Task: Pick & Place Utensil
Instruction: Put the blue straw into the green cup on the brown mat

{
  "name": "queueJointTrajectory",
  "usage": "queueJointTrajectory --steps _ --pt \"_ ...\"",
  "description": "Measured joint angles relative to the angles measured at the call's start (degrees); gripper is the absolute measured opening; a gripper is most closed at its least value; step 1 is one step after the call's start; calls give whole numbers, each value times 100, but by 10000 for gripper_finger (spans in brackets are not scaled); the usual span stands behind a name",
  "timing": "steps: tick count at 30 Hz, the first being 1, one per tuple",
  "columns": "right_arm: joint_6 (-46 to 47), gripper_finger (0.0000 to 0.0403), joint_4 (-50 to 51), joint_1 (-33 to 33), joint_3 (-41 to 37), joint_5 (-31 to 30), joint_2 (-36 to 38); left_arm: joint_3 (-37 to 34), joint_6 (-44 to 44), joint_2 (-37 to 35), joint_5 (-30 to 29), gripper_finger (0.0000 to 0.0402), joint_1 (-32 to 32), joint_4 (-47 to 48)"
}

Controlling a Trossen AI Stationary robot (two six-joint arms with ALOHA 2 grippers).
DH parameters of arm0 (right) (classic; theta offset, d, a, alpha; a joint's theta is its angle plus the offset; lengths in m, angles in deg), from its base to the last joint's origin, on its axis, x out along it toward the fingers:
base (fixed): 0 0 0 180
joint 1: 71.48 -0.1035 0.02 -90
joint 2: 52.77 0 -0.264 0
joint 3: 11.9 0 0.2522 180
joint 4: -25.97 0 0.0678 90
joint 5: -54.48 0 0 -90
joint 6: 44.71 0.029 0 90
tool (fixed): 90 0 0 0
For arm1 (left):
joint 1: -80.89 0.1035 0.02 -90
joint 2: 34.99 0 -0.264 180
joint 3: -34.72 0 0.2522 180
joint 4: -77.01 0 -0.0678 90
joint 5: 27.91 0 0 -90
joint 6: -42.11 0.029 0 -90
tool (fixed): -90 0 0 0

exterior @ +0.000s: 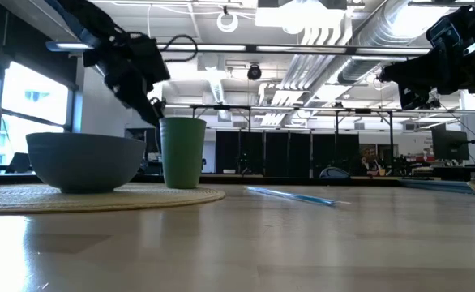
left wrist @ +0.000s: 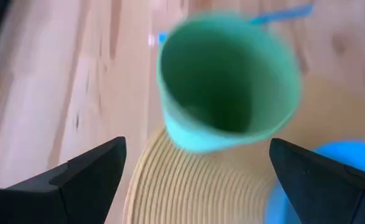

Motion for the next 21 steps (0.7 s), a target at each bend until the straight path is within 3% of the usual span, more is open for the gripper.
queueJointTrajectory --steps 11,18,21 --pt "0 0 0 1 0 2 -2 0 -1984 -1098 212 389 9 -235" --pt "0 0 0 -1 0 2 -1 -60 -2255 -1721 1757 389 -194 -205" --pt "1 0 -1 1 0 0 -2 -160 -2521 -2026 1693 389 -516 -280"
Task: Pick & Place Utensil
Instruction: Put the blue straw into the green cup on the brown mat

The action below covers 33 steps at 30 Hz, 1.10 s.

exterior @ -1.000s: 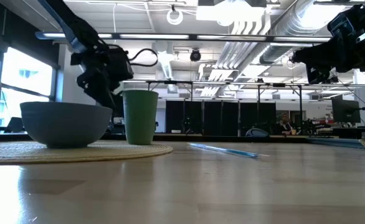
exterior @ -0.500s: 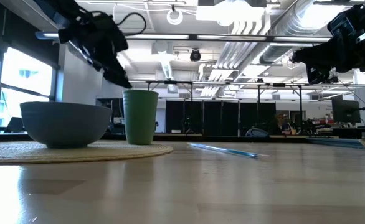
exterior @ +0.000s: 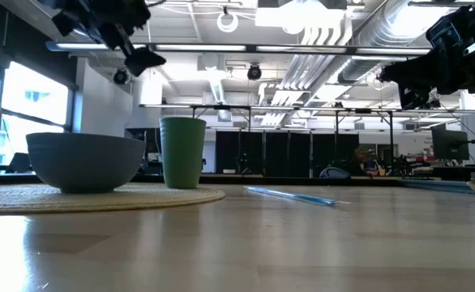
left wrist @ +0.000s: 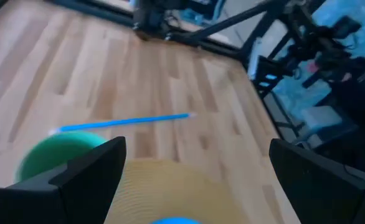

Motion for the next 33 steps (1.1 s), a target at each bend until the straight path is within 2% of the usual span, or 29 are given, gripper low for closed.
queueJointTrajectory --steps 5,10,19,24,27,33 --pt "1 0 -51 -2 0 2 0 -126 -476 -441 -1114 389 -767 -1" --pt "24 0 -364 -1 0 1 0 -224 -595 -683 -1673 389 -1566 -82" --pt "1466 0 -1181 -4 0 2 2 -554 -587 -665 -1741 390 -2986 -1241" --pt "837 0 -1440 -7 0 -547 -5 -790 -556 -667 -1884 390 -3571 -2052" --pt "833 0 -1514 -72 0 -809 -133 -870 -456 -663 -1963 390 -3768 -2291" --pt "818 0 -2014 -592 0 -1434 -1001 -878 -397 -663 -1963 390 -3921 -2397"
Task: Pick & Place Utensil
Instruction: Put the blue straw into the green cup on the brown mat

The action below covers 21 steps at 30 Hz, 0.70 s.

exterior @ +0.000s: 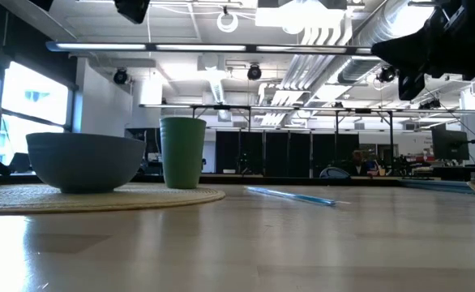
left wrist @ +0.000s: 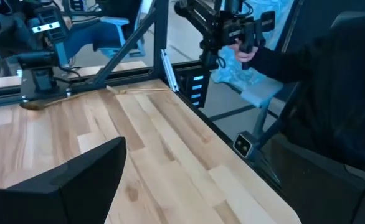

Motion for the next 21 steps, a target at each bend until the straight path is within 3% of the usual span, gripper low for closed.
queueJointTrajectory --steps 11,17,21 --pt "138 0 -503 -788 779 -1319 -2805 -7 139 180 -586 390 22 73" --pt "42 0 -479 -802 1714 -1274 -4416 0 152 304 -1200 389 22 -6" --pt "117 0 -318 -777 2461 -1562 -5398 -2 86 328 -1814 389 22 18"
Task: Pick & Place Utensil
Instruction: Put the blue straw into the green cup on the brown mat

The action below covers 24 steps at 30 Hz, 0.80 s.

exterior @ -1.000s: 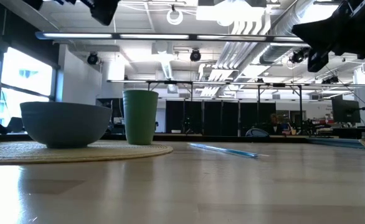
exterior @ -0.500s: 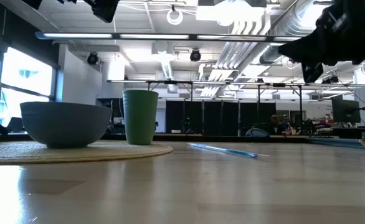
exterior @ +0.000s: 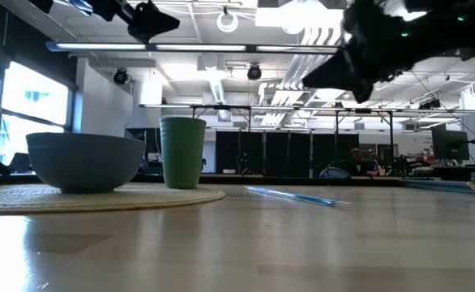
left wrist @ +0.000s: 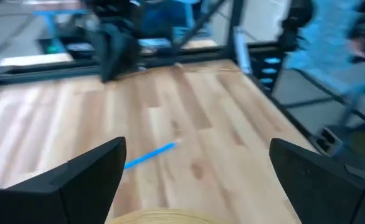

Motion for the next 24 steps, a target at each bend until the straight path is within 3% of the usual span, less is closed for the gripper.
queueJointTrajectory --steps 5,14,20,24 --pt "894 0 1295 323 1175 -5 -1064 2 -388 15 -592 389 0 15" --pt "2553 0 4641 835 3220 357 -2511 2 -437 13 -721 389 0 15" --pt "2643 20 5240 944 4132 944 -3356 2 -437 13 -717 389 0 21" --pt "2814 54 5354 1108 4353 981 -3722 2 -437 13 -717 389 0 99"
